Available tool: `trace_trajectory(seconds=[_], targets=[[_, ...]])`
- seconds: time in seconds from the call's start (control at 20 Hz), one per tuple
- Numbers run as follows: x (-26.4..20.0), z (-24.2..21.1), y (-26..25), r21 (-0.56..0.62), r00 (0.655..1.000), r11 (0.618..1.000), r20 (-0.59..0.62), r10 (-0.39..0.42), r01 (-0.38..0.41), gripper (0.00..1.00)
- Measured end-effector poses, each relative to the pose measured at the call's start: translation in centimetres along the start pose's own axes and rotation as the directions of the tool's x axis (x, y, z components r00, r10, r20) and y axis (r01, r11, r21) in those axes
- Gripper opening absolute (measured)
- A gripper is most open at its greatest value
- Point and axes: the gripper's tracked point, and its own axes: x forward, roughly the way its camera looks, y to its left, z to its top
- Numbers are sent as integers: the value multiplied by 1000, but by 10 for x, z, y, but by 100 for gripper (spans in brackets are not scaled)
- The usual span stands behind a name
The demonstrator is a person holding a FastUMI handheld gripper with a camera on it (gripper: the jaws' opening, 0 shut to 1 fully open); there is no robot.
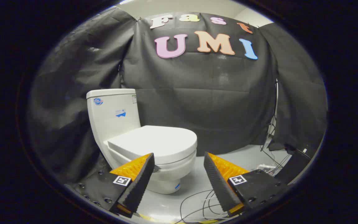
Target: Open the toilet lid.
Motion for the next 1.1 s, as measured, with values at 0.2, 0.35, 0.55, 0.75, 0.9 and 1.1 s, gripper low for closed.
trace_trajectory(seconds=[0.2,0.35,0.55,0.75,0.9,1.1], targets=[[6,1,3,36,1000,999,6,5,-5,99],[7,3,8,48,1000,999,14,11,-12,99],[9,11,9,53,999,998,41,18,-20,99],[18,5,6,80,1000,996,18,23,-25,99],[24,2,24,205,995,974,-16,99,-93,99],[37,-26,55,353,966,927,-170,193,-124,99]])
